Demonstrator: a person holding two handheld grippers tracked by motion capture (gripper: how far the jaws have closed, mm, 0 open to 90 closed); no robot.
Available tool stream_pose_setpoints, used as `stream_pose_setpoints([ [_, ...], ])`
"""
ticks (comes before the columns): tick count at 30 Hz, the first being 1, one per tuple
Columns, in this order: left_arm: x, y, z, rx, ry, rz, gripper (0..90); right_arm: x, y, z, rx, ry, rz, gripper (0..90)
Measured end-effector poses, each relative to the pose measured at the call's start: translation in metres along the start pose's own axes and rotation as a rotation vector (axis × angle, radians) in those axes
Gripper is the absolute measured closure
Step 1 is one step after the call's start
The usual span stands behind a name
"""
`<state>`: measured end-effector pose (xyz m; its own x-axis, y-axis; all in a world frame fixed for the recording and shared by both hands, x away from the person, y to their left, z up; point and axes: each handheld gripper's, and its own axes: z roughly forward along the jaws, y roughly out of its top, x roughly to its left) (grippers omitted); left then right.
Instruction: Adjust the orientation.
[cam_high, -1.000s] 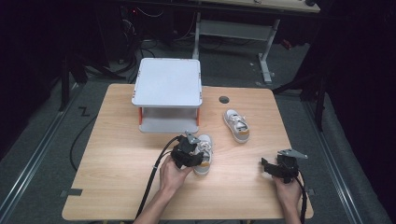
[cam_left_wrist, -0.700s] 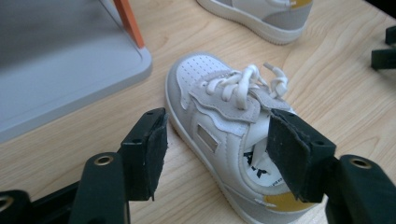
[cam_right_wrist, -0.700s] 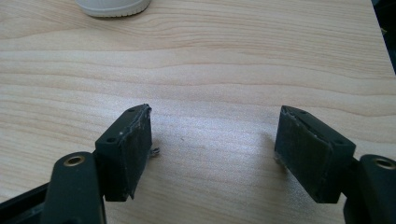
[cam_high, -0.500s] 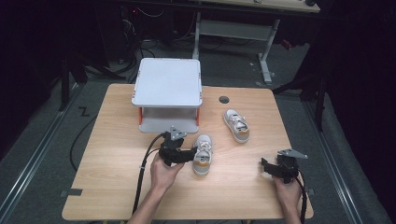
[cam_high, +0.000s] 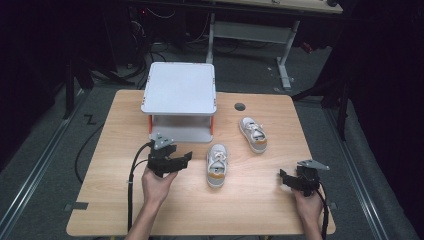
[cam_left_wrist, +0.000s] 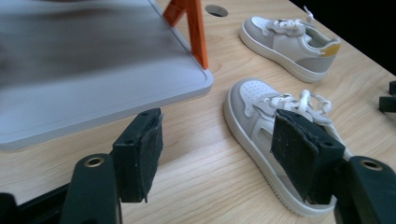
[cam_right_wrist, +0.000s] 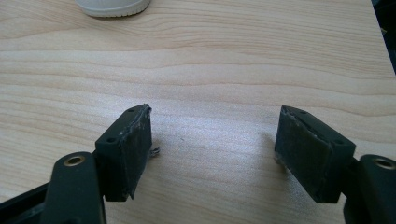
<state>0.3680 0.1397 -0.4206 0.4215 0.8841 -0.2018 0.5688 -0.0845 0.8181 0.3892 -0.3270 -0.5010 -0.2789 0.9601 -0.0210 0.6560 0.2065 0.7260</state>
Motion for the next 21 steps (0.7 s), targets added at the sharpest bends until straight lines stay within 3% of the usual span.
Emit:
stream_pose_setpoints([
  [11,0.02,-0.015,-0.012,-0.006,0.045,-0.038,33.0,0.0,0.0,0.0,0.0,0.0,0.0,27.4],
  [21,0.047,-0.038,-0.018,-0.003,0.092,-0.118,32.4,0.0,0.0,0.0,-0.001,0.002,-0.002,27.4],
])
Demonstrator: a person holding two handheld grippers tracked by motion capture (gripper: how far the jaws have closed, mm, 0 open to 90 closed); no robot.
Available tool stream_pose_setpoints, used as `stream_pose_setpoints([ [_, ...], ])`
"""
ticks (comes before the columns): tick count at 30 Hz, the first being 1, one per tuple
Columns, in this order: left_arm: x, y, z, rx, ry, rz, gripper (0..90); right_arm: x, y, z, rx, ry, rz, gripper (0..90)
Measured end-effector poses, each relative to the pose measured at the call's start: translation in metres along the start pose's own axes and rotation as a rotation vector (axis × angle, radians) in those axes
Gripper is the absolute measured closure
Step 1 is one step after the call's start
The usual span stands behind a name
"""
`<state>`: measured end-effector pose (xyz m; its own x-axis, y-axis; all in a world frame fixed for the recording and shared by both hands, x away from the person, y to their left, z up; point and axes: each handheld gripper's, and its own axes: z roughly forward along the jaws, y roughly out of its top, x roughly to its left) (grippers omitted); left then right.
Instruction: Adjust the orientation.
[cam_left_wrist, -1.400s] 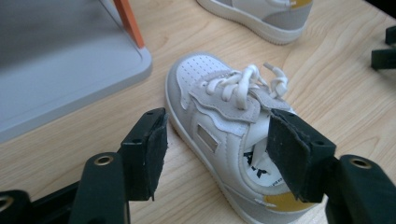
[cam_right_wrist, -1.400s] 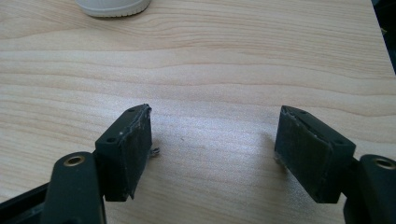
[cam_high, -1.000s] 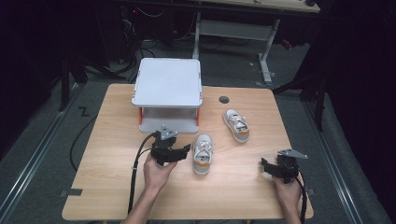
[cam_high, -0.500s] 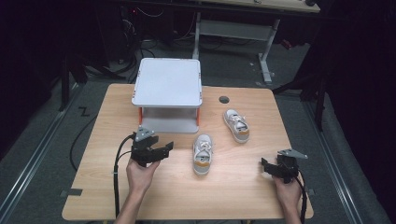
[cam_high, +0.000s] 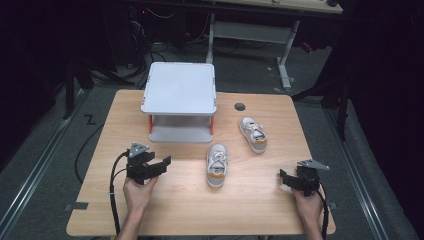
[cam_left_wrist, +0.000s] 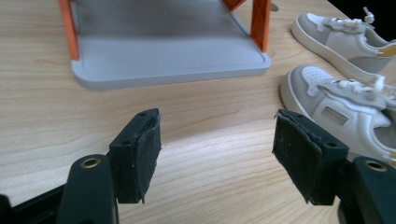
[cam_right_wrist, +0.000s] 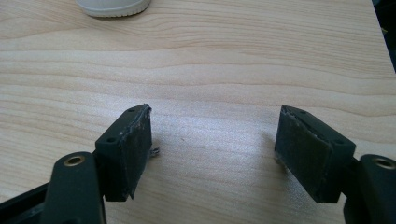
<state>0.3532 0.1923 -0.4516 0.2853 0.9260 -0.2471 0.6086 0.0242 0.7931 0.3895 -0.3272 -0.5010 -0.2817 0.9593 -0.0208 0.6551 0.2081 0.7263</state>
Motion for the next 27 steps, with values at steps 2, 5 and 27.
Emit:
stream_pose_setpoints([
  [2,0.002,-0.002,0.0,0.002,0.006,-0.002,32.4,0.0,0.0,0.0,0.0,0.0,0.0,27.3],
  [5,0.007,-0.008,0.002,0.018,0.027,-0.002,32.4,0.0,0.0,0.0,0.0,0.001,0.0,27.4],
  [27,0.027,-0.022,0.041,0.099,0.199,0.068,34.3,0.005,0.011,-0.005,0.017,0.094,-0.022,48.2],
])
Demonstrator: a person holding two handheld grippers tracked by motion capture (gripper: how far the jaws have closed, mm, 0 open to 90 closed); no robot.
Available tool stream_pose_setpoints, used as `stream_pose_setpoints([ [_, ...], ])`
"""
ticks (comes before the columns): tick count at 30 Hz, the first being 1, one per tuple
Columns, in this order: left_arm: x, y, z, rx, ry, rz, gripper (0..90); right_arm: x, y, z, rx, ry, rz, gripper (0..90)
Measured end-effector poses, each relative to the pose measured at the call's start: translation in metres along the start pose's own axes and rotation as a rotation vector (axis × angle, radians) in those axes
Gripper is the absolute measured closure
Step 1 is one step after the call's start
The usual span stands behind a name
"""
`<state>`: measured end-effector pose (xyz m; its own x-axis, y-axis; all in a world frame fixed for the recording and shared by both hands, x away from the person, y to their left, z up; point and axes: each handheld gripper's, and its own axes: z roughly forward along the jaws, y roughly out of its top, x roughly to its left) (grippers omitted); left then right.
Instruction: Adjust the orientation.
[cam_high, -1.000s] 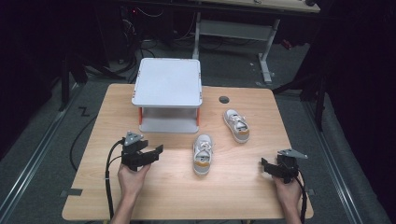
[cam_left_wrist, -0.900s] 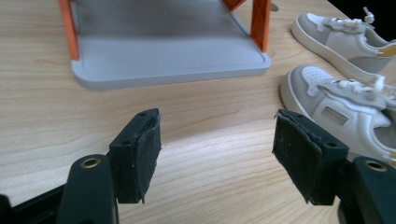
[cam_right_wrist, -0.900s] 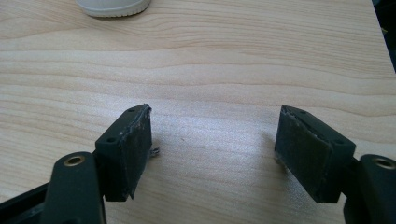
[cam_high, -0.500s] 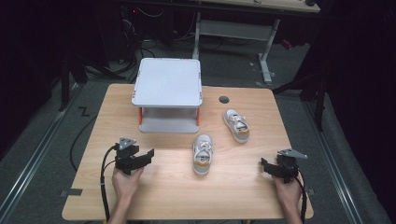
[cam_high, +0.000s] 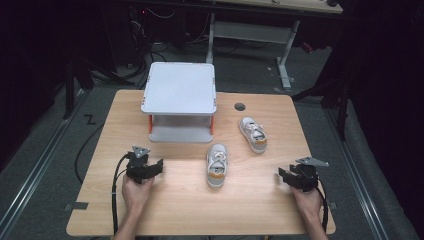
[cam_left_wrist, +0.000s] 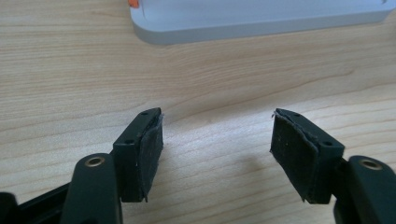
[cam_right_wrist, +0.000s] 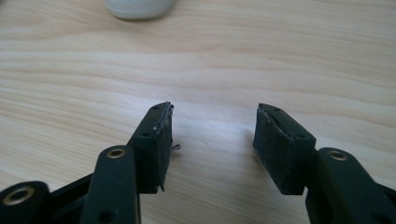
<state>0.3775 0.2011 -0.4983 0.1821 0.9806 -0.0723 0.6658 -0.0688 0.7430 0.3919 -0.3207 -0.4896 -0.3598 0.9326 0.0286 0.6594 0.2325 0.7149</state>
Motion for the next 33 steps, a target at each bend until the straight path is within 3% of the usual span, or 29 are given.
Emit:
stream_pose_setpoints([
  [2,0.0,-0.001,0.002,0.008,0.015,0.016,34.3,0.002,0.002,-0.001,-0.01,0.012,-0.008,48.9],
  [5,-0.001,-0.002,0.006,0.012,0.025,0.029,34.2,0.01,0.019,-0.009,-0.072,0.087,-0.034,50.8],
  [7,-0.001,-0.002,0.006,0.009,0.032,0.036,34.3,0.015,0.031,-0.011,-0.097,0.112,-0.051,52.0],
  [13,-0.004,-0.004,0.008,-0.002,0.05,0.056,34.3,0.031,0.072,-0.009,-0.137,0.156,-0.098,55.8],
  [17,-0.004,-0.004,0.008,-0.002,0.049,0.055,34.1,0.041,0.096,0.005,-0.106,0.146,-0.14,57.4],
  [24,-0.004,-0.004,0.008,-0.003,0.048,0.054,34.1,0.05,0.126,0.04,-0.024,0.15,-0.123,61.0],
  [29,-0.004,-0.004,0.008,-0.004,0.048,0.052,34.1,0.052,0.137,0.06,0.043,0.14,-0.109,65.0],
  [33,-0.005,-0.004,0.008,-0.005,0.047,0.05,34.1,0.054,0.135,0.074,0.101,0.121,-0.113,66.9],
])
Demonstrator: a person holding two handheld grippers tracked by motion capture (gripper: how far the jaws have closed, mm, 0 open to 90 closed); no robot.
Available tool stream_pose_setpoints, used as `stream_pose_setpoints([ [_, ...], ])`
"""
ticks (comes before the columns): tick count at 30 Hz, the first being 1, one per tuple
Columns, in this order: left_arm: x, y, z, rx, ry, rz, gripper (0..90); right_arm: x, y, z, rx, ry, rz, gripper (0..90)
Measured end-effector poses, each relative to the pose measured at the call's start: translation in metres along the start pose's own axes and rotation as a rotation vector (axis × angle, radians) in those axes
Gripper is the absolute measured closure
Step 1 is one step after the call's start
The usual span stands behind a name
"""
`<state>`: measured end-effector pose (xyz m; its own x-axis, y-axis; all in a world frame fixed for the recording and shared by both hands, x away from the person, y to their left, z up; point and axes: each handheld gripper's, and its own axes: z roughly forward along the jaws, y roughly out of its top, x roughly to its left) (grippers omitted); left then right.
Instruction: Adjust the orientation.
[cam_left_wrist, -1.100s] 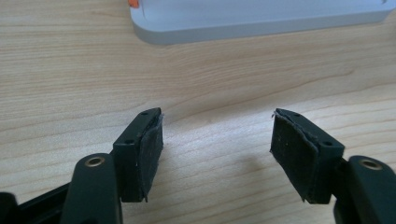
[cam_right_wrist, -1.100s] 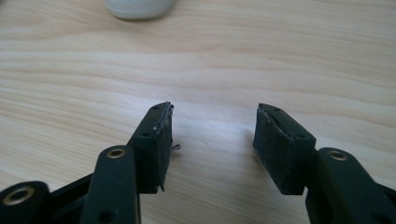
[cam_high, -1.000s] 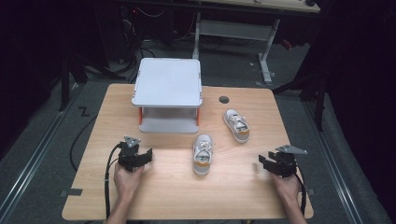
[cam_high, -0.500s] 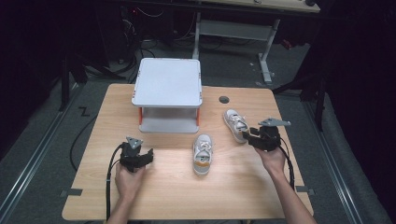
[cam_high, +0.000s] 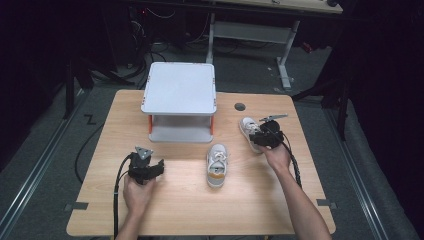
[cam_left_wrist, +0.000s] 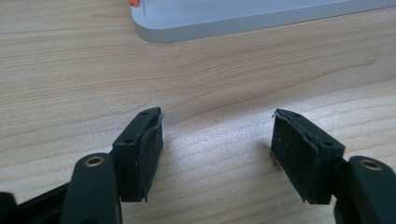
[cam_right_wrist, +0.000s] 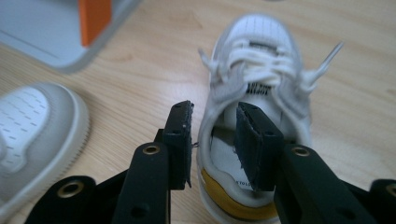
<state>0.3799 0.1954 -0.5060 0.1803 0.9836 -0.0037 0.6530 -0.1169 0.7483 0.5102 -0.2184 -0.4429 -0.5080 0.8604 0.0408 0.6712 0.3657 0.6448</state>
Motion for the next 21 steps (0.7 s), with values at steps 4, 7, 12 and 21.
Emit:
stream_pose_setpoints([
  [4,0.0,0.0,0.0,0.0,0.0,0.0,34.1,0.001,-0.001,0.009,0.016,0.014,-0.006,70.9],
  [7,0.0,0.0,0.0,0.001,-0.001,0.001,34.1,0.004,-0.001,0.013,0.032,-0.007,-0.033,77.0],
  [12,0.001,0.0,0.0,0.001,-0.002,0.001,34.2,0.001,-0.003,0.014,0.008,0.012,-0.021,83.3],
  [21,0.001,0.0,0.0,0.0,-0.004,-0.002,34.1,0.0,-0.004,0.0,-0.032,0.002,-0.029,85.7],
])
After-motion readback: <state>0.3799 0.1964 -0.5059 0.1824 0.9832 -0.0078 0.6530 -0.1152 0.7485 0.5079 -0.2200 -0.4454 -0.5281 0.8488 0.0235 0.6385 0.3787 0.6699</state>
